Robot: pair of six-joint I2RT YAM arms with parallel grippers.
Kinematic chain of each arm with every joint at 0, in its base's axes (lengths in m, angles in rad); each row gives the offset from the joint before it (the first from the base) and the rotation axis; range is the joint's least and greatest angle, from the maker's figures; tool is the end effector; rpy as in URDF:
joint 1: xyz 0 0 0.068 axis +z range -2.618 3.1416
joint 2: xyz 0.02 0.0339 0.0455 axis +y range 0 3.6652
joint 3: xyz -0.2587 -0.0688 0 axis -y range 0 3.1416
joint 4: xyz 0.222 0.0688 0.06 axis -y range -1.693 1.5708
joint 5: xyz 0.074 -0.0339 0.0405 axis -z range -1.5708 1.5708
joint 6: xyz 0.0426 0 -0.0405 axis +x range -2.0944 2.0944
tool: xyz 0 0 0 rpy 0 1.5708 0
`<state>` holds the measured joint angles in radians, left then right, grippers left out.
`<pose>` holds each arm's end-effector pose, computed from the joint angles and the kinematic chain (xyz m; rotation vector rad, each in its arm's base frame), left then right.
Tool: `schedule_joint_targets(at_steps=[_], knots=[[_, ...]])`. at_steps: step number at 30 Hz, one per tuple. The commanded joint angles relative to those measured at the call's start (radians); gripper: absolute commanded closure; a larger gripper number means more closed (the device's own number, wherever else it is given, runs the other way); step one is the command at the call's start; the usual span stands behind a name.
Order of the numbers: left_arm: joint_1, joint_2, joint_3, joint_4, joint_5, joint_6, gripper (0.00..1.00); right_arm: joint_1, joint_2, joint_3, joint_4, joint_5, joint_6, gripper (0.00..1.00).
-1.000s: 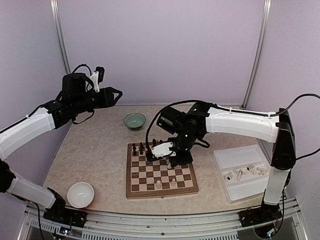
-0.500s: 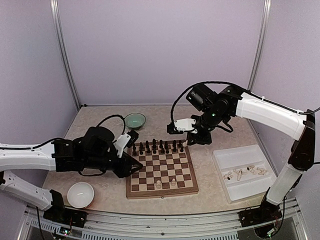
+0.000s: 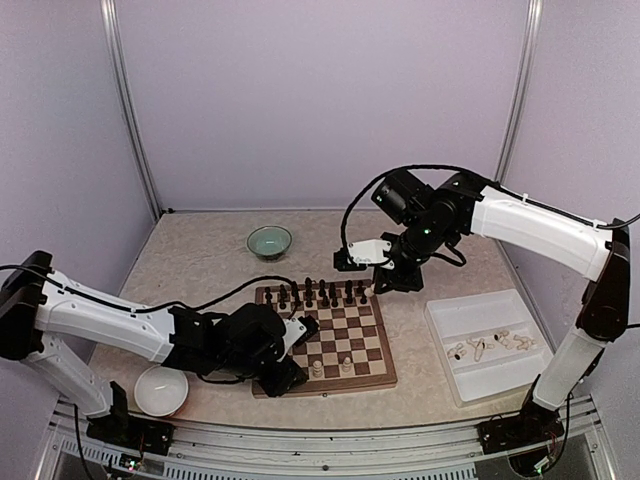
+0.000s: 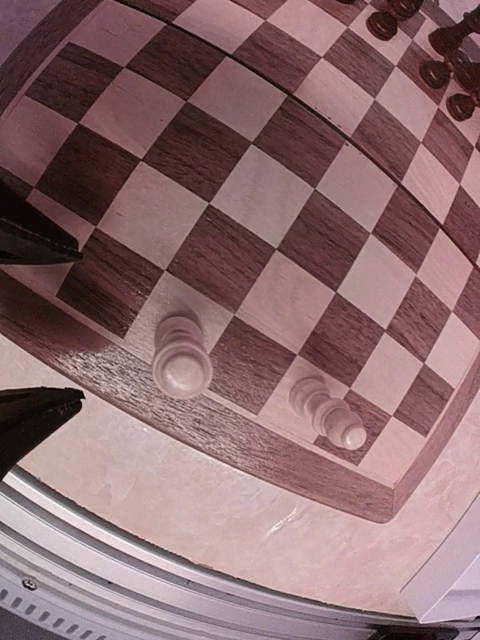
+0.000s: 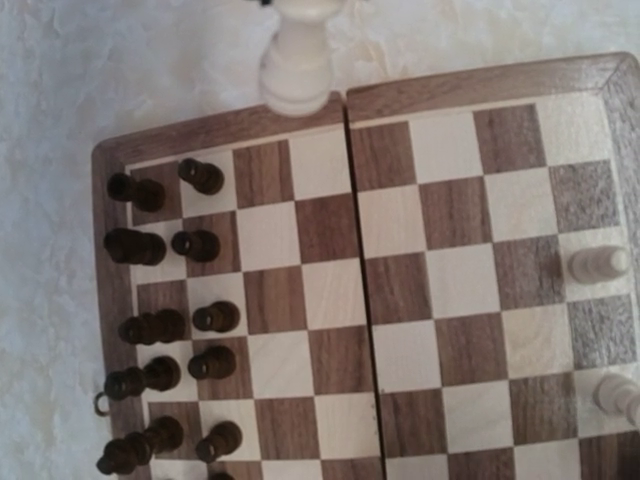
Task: Set up the chess pieces on the board
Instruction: Move the king to e1.
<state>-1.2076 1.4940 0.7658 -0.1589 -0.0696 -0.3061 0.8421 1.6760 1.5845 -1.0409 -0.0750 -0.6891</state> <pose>0.1020 -0.2601 0.1782 1.0793 2.3023 -0.5568 0.2128 0.2432 0.3048 -1.8918 1.9356 0.1473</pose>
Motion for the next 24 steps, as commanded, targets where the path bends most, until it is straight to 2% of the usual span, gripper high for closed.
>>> schedule_joint_targets(at_steps=[1,6,24], knots=[[-0.001,0.054,0.016,0.085,0.007,0.047,0.59,-0.002,-0.013,-0.016,0.005,-0.013,0.007,1.00],[-0.001,0.131,0.055,0.093,0.034,0.080,0.66,-0.001,-0.015,-0.023,0.008,-0.010,0.007,1.00],[0.002,0.239,0.148,0.108,0.063,0.152,0.78,-0.001,-0.010,-0.044,0.021,0.002,0.005,1.00]])
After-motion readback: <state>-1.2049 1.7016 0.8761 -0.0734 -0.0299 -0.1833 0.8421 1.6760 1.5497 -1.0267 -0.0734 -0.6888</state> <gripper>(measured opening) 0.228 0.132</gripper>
